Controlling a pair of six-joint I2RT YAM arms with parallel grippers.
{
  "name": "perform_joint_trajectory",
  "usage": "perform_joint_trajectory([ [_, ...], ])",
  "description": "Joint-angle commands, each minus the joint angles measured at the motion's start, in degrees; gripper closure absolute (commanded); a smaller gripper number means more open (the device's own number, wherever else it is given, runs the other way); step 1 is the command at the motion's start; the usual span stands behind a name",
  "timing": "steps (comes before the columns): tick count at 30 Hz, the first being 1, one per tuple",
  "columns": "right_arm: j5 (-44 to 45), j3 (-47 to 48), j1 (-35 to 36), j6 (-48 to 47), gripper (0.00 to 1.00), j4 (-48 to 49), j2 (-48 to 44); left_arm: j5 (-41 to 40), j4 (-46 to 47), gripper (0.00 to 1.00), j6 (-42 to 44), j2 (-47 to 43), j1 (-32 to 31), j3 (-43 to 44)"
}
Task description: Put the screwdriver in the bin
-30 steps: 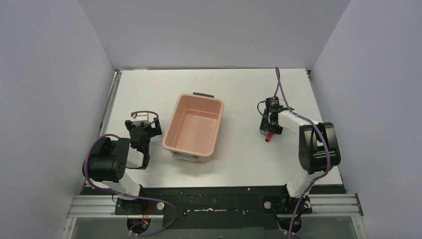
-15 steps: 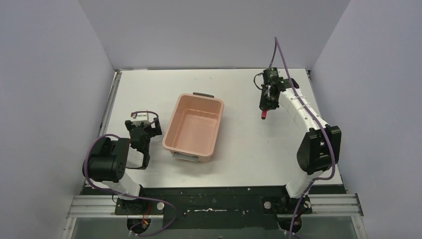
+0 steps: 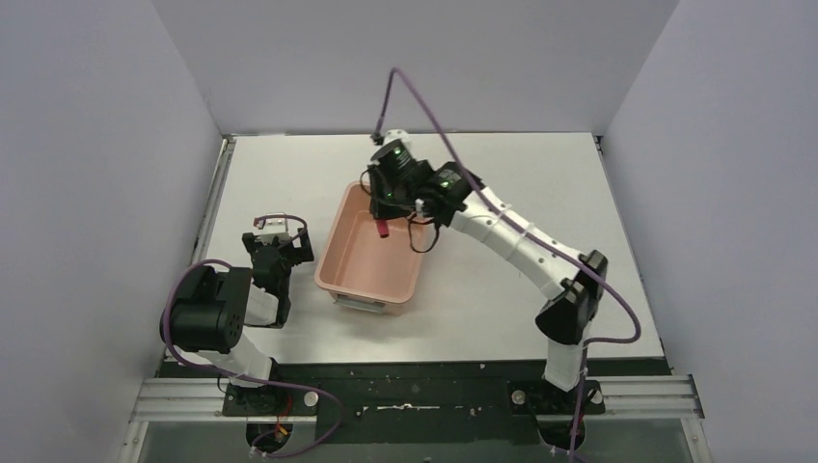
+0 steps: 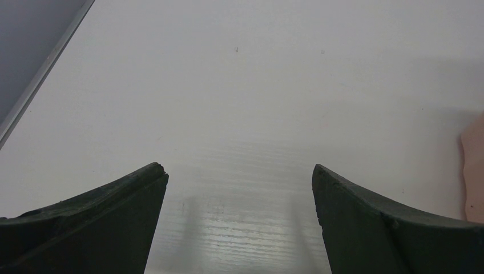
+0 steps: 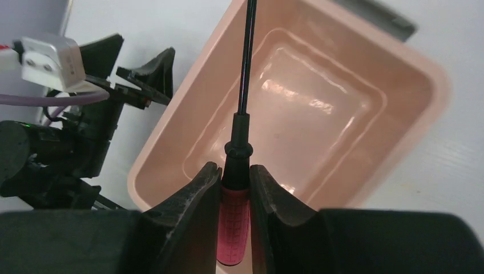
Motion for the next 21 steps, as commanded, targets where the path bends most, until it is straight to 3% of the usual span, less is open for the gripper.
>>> perform_joint_trajectory([
  [1,2.55,0.02,2.83,1.83,1.00,2.59,9.01,0.66,1.47,0.03,0.52,-0.56,0.01,0.48],
  [15,4.10,-18.03,4.46,1.98,1.00,16.56,19.44,0.66,1.53,0.03,0.53,-0.54,0.02,0.48],
  [19,5.33,-18.72,4.05,2.34,0.85,16.96,20.50,0.67,1.45,0.03,0.49,-0.57,0.02,0.48],
  [21,6.21,-19.30,3.97,2.64,0.66,17.34,19.79,0.67,1.53,0.03,0.54,-0.57,0.01,0.48],
])
